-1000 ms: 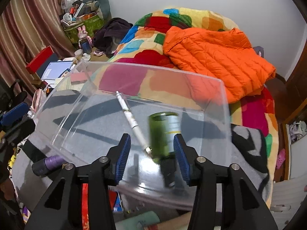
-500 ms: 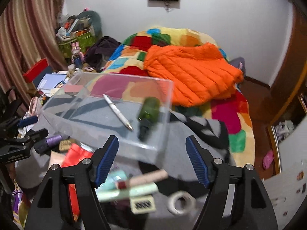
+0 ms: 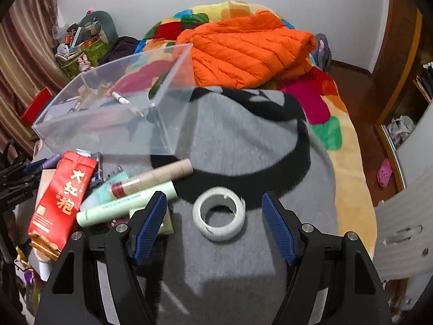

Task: Organize objects
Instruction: 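Grasp the purple-capped dark bottle with the left tool while the right tool grasps the white tape roll, then lower the dark bottle and tape roll into the clear box and open both tools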

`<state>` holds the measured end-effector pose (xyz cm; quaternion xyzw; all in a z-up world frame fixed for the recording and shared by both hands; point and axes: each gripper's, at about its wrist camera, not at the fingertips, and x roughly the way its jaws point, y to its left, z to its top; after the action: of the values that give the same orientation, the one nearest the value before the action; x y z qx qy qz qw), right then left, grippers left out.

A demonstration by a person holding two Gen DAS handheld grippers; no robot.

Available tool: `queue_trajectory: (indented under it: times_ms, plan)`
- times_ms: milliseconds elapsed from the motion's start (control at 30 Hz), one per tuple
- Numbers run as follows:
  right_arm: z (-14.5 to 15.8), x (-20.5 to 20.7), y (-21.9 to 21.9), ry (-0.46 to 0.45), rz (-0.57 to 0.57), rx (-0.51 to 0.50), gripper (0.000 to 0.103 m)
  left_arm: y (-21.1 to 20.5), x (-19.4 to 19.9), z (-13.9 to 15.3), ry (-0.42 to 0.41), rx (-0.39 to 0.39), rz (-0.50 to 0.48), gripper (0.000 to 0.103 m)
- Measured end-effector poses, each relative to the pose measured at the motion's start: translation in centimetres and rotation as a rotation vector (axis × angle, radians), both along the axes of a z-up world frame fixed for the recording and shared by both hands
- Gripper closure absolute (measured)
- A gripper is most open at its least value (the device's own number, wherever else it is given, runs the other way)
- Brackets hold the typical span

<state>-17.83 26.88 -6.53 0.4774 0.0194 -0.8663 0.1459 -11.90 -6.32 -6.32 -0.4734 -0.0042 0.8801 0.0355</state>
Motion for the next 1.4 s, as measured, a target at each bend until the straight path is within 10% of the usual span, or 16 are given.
queue_trajectory:
  times_ms: [167, 400, 1400]
  plan:
    - [-0.6, 0.1, 0.5, 0.005, -0.027, -0.002, 0.036, -0.3, 1.2, 0.1, 0.023, -0.005, 0.026, 0.077]
    - [-1.1, 0.5, 0.9, -0.001, -0.025, -0.028, 0.067, -0.5, 3.4, 0.2, 0.067, -0.033, 0.08, 0.078]
    - [9.2, -1.1, -6.6, 0.227, 0.103, -0.152, 0.067, 0.1, 1.7, 10.2, 0.313, 0.056, 0.106, 0.078]
